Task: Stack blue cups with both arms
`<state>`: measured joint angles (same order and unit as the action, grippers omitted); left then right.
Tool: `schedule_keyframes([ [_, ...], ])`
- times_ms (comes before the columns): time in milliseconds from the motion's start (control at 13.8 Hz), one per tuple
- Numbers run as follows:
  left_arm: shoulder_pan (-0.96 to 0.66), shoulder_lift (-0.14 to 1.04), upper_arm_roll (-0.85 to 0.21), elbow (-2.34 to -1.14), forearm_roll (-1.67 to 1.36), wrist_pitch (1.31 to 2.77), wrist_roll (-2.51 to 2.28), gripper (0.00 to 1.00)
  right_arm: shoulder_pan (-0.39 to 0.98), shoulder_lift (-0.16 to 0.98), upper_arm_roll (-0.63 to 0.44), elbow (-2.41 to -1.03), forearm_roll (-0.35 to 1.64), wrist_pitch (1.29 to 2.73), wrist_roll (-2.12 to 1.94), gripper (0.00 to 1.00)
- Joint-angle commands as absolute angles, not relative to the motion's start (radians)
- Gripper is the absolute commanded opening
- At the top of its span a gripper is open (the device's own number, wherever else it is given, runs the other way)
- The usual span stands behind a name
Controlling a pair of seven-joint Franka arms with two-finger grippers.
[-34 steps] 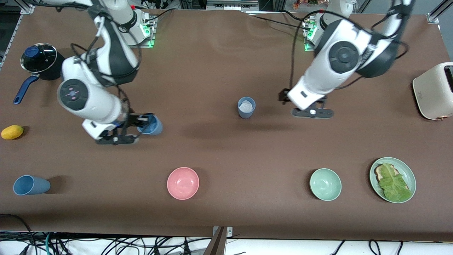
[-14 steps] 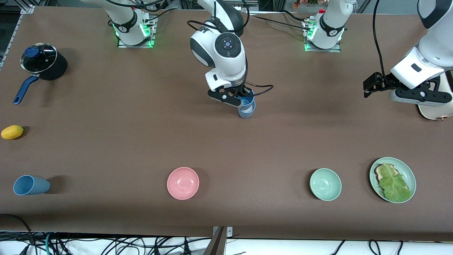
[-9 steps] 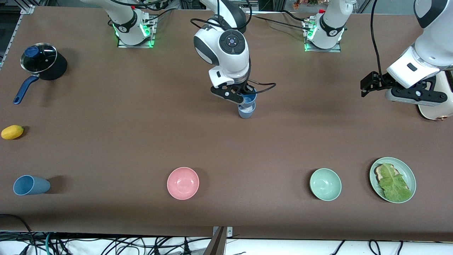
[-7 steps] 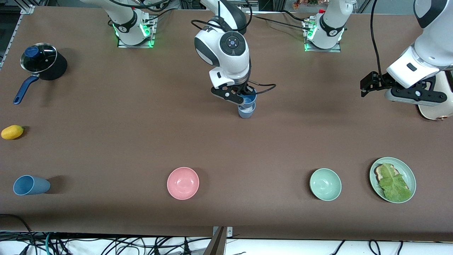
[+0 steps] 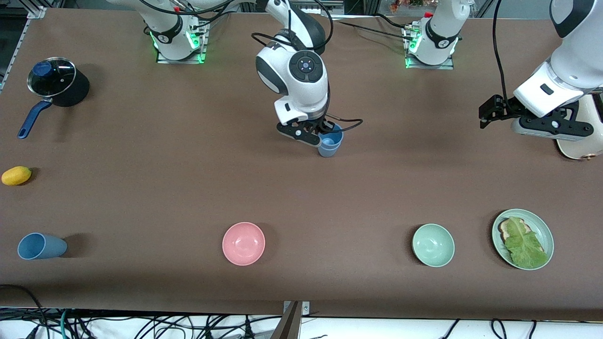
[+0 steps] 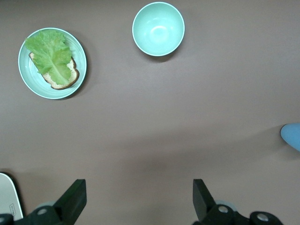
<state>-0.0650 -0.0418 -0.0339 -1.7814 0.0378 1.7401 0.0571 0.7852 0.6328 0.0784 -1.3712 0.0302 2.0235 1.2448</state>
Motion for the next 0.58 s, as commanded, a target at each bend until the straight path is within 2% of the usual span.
schedule_keyframes([
  [0,-0.075,-0.057,-0.023,-1.792,0.018,1.73,0.077,1.0,0.734,0.585,0.078,-1.364,0.021,2.005,1.201,1.0],
  [145,-0.075,-0.057,-0.023,-1.792,0.018,1.73,0.077,1.0,0.654,0.514,0.078,-1.388,0.031,1.971,1.052,1.0],
  [362,-0.074,-0.057,-0.023,-1.792,0.018,1.729,0.077,1.0,0.511,0.399,0.081,-1.428,0.038,1.837,0.756,1.0],
  [507,-0.074,-0.057,-0.023,-1.792,0.018,1.729,0.077,1.0,0.403,0.3,0.081,-1.498,0.038,1.793,0.584,1.0],
])
